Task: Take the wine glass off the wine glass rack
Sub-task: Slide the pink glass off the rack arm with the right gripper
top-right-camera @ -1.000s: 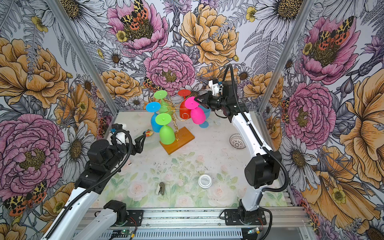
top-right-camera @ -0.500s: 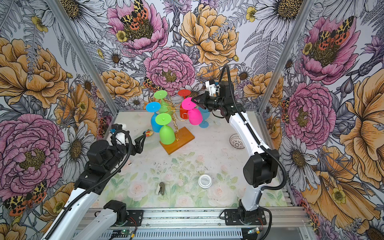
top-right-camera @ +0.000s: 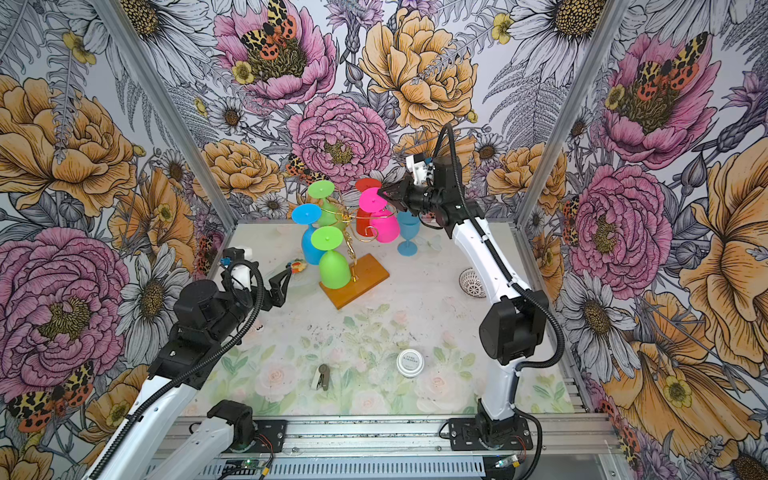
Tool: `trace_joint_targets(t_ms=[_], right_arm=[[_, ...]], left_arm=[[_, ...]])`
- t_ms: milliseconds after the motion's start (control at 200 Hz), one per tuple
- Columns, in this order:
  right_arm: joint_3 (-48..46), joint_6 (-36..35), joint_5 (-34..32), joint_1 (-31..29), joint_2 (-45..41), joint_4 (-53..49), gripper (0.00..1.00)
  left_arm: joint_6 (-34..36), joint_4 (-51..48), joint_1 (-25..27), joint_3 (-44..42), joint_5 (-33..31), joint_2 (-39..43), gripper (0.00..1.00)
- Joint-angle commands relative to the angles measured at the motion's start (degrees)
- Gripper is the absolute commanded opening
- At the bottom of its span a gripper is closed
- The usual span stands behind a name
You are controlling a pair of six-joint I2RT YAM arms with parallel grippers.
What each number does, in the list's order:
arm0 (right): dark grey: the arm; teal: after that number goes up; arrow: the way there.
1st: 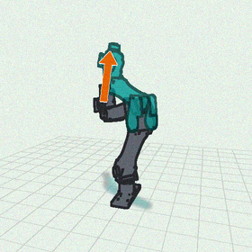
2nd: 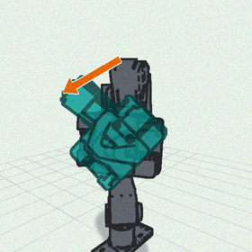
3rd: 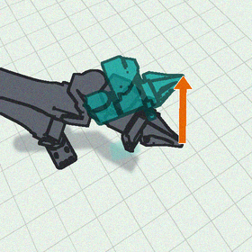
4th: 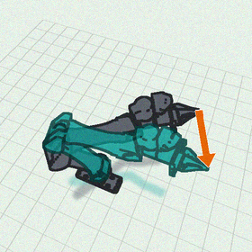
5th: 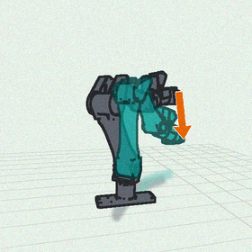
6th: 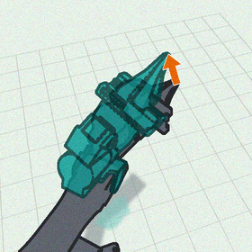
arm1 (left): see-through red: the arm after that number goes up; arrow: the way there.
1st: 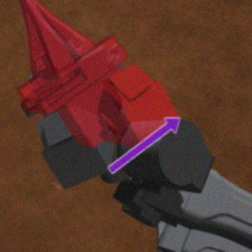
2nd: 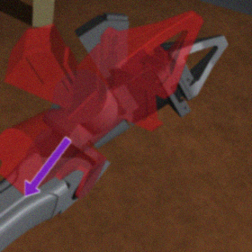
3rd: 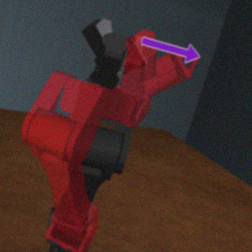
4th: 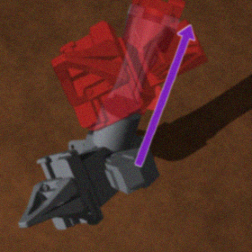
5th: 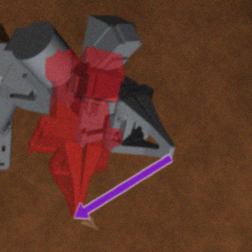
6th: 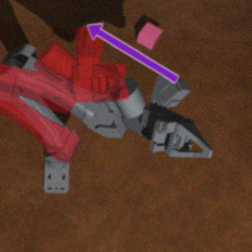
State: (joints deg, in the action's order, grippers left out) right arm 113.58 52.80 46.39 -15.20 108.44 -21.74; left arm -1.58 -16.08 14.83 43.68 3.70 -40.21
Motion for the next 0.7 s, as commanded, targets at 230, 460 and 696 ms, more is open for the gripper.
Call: trace_joint_targets(t_ms=[230,460,696], right_arm=[[5.69,0.64,0.1,-0.02,3.87,1.59,0.0],[5.76,0.55,-0.38,1.09,4.32,1.62,0.0],[5.86,0.38,-0.33,2.22,4.41,1.63,0.0]], left_arm=[[0.44,0.87,0.29,-0.72,-0.6,0.91,0.95],[0.53,0.8,0.29,-0.63,-0.71,0.65,0.95],[0.57,0.78,0.27,-0.61,-0.64,0.65,0.95]])
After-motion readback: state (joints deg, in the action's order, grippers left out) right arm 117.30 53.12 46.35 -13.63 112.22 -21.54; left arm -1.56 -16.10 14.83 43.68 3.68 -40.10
